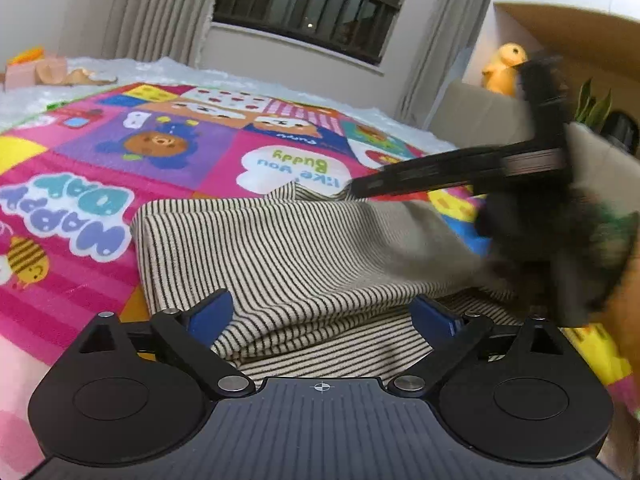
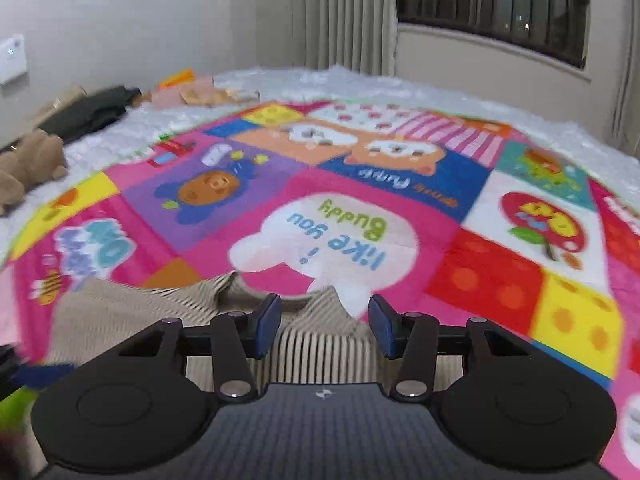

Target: Fold clothes

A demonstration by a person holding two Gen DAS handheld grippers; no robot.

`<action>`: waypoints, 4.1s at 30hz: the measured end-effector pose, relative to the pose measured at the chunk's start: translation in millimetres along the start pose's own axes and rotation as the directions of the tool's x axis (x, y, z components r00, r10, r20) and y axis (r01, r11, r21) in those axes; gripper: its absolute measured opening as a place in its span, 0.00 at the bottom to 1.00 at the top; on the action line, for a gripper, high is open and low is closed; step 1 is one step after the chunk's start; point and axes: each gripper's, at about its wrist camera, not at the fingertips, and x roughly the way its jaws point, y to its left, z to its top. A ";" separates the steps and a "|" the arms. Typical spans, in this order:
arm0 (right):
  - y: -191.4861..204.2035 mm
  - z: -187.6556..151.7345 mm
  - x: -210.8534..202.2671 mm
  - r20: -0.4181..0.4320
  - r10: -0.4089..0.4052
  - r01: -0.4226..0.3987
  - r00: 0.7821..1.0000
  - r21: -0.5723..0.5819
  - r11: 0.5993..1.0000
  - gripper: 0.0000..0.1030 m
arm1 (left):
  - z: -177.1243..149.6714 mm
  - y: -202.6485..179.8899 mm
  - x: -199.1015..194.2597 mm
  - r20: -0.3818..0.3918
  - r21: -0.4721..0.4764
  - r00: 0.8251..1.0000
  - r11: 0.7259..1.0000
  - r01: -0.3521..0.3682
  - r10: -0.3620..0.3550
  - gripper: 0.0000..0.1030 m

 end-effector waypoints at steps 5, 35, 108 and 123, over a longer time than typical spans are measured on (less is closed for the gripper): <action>0.0 -3.1 33.4 -0.031 0.017 -0.017 0.999 -0.012 1.000 0.05 | 14.6 25.5 -24.2 0.009 -0.103 0.997 0.992 0.078 -0.078 0.96; -35.1 -127.3 -271.3 0.184 0.139 -0.150 0.973 0.051 0.987 0.57 | 33.4 2.3 -89.5 -0.159 -0.110 0.986 0.993 0.035 -0.052 1.00; -30.6 -140.5 -146.4 0.112 0.151 -0.176 0.982 0.261 0.949 1.00 | -17.4 -20.8 -63.0 -0.250 -0.183 0.941 0.966 0.184 -0.227 0.93; 22.4 -177.4 -178.2 0.068 0.054 -0.070 0.996 0.261 0.963 1.00 | 21.5 23.6 -6.6 -0.159 -0.183 0.973 0.974 0.137 -0.166 0.92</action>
